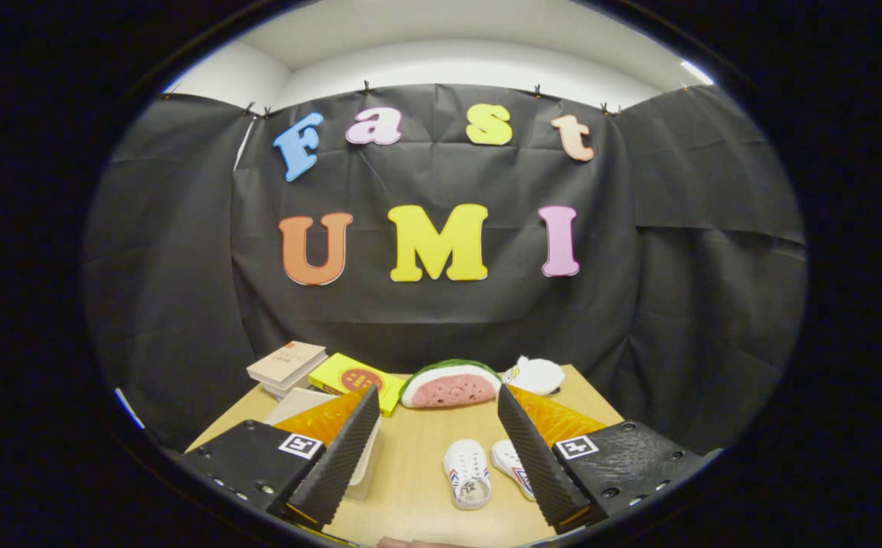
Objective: Open the storage box then place both shoes into the box .Put the left shoe in first, then the right shoe, with the right side of both shoes facing outward in a uniform manner.
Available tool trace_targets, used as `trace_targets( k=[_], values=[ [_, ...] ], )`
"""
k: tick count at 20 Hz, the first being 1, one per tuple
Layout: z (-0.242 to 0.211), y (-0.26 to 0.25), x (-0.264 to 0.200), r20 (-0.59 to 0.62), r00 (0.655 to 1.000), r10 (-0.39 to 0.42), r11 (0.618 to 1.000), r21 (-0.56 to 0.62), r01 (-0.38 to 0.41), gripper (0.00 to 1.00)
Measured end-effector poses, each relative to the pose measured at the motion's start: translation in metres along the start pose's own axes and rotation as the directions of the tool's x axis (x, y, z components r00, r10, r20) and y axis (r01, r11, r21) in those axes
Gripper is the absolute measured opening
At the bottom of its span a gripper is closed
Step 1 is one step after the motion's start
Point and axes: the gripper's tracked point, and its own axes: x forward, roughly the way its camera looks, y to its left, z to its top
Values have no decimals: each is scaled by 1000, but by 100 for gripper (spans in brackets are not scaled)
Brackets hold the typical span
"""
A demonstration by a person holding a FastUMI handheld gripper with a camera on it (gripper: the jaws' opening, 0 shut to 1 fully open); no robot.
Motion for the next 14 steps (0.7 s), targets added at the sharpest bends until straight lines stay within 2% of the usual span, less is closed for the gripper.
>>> trace_targets(
  k=[3, 7, 11, 14],
  values=[
    [-24, 2, 35, -91, 990, 105, 994, 49, -101, 94],
    [-53, 9, 90, -210, 943, 258, 963, 140, -232, 96],
    [-80, 23, 145, -310, 866, 391, 912, 255, -321, 96],
    [-106, 38, 179, -376, 787, 489, 865, 324, -382, 96]
  ],
)
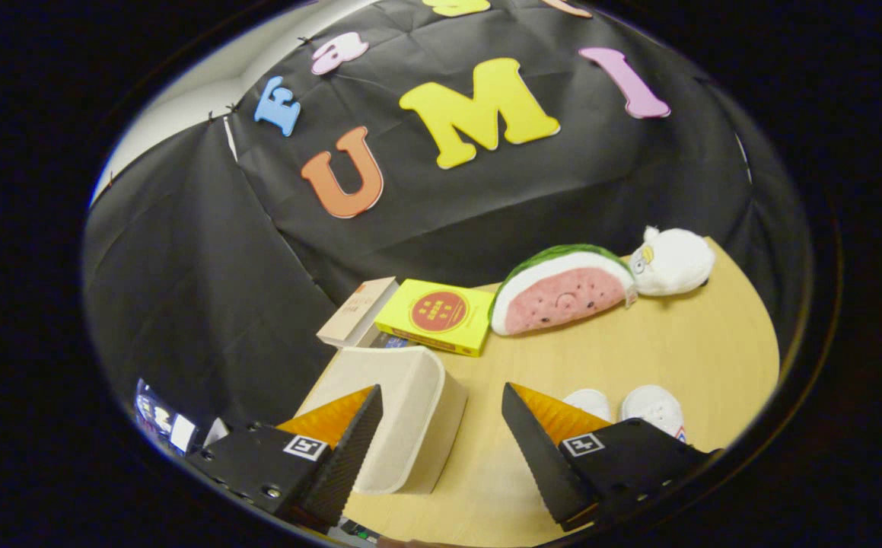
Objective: Open the storage box then place both shoes into the box .Put the left shoe in first, then the right shoe, with the right side of both shoes facing outward in a uniform manner.
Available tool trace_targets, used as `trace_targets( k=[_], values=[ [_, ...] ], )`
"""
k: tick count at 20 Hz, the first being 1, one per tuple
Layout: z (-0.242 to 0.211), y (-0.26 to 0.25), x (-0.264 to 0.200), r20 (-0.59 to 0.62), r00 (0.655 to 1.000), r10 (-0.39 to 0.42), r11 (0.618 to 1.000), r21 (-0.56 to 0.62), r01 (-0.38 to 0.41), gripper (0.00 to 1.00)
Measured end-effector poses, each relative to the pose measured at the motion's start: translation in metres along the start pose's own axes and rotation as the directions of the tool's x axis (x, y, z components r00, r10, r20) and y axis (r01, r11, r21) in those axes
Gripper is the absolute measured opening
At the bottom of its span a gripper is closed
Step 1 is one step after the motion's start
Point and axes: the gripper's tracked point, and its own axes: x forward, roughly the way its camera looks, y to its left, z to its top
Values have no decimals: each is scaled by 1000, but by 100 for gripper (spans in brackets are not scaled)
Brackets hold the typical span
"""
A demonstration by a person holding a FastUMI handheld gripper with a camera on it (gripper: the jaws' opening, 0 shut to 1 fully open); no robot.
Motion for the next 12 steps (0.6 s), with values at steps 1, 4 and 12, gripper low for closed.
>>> trace_targets(
  k=[1, 4, 12],
  values=[
    [-5, 2, 14, -34, 998, 45, 999, 8, -45, 96],
    [-26, 11, 47, -132, 968, 214, 975, 82, -204, 96],
    [-67, 22, 96, -265, 740, 618, 773, 374, -512, 93]
  ],
)
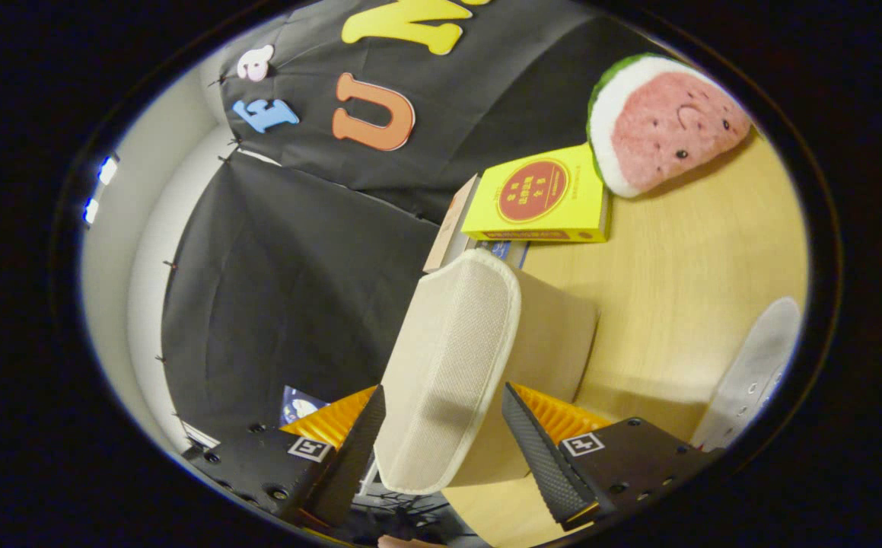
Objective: Open the storage box then place both shoes into the box .Put the left shoe in first, then the right shoe, with the right side of both shoes facing outward in a uniform manner.
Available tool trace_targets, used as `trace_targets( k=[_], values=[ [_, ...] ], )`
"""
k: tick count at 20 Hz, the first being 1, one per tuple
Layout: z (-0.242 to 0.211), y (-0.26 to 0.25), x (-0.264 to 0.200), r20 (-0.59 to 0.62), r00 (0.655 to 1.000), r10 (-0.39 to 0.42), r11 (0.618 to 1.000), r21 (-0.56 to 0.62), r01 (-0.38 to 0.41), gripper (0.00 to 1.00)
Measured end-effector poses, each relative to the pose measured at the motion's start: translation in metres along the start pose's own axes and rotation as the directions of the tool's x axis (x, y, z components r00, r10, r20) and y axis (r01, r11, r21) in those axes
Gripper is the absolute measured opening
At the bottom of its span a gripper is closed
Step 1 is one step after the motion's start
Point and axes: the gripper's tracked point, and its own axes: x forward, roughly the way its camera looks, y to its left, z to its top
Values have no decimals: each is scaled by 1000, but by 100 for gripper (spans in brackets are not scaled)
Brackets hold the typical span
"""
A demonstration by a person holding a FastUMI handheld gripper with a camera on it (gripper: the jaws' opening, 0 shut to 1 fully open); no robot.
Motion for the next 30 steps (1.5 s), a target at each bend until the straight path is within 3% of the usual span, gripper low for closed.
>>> trace_targets(
  k=[4, 7, 11, 14, 17, 18, 30],
  values=[
    [-4, 5, 11, -54, 991, 123, 991, 55, -120, 93],
    [-6, -1, 21, -77, 985, 152, 984, 102, -144, 83],
    [-7, -2, 14, -78, 990, 120, 990, 80, -114, 51],
    [0, 2, 1, -45, 995, 87, 991, 103, -82, 13],
    [0, 14, -15, -52, 998, 46, 996, 76, -42, 12],
    [1, 23, -14, -31, 999, 33, 997, 64, -31, 1],
    [14, 131, -7, -21, 991, -132, 986, -103, 129, 0]
  ],
)
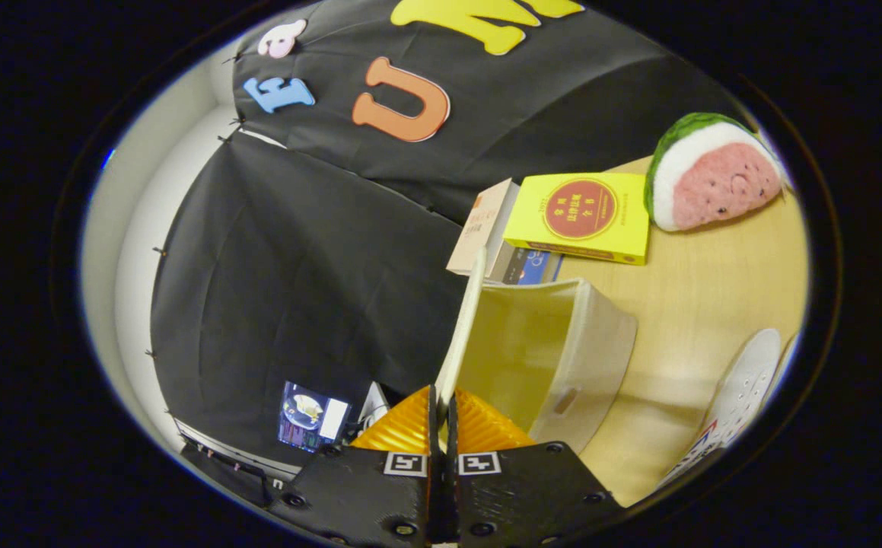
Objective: Open the storage box then place both shoes into the box .Put the left shoe in first, then the right shoe, with the right side of both shoes facing outward in a uniform manner.
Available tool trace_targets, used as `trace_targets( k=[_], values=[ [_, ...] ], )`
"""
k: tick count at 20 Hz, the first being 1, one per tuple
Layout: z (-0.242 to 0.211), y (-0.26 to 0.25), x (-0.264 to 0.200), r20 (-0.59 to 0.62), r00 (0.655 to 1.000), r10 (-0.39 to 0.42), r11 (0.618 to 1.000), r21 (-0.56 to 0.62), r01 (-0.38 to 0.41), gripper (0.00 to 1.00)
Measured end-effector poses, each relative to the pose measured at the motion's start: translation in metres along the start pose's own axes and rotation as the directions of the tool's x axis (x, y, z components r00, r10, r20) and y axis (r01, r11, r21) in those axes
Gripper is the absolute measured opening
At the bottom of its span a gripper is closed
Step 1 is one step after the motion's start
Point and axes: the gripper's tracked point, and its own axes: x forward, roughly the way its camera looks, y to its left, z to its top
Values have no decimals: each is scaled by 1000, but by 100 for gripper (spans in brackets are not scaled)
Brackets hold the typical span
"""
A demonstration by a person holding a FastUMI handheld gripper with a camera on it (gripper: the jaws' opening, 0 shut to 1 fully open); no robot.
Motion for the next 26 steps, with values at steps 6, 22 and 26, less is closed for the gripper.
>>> trace_targets(
  k=[6, 22, 26],
  values=[
    [17, 68, 31, 4, 999, -37, 994, -106, 37, 3],
    [14, 154, 186, -91, 974, -207, 974, -117, 196, 72],
    [2, 126, 168, -112, 953, -281, 955, -128, 266, 96]
  ],
)
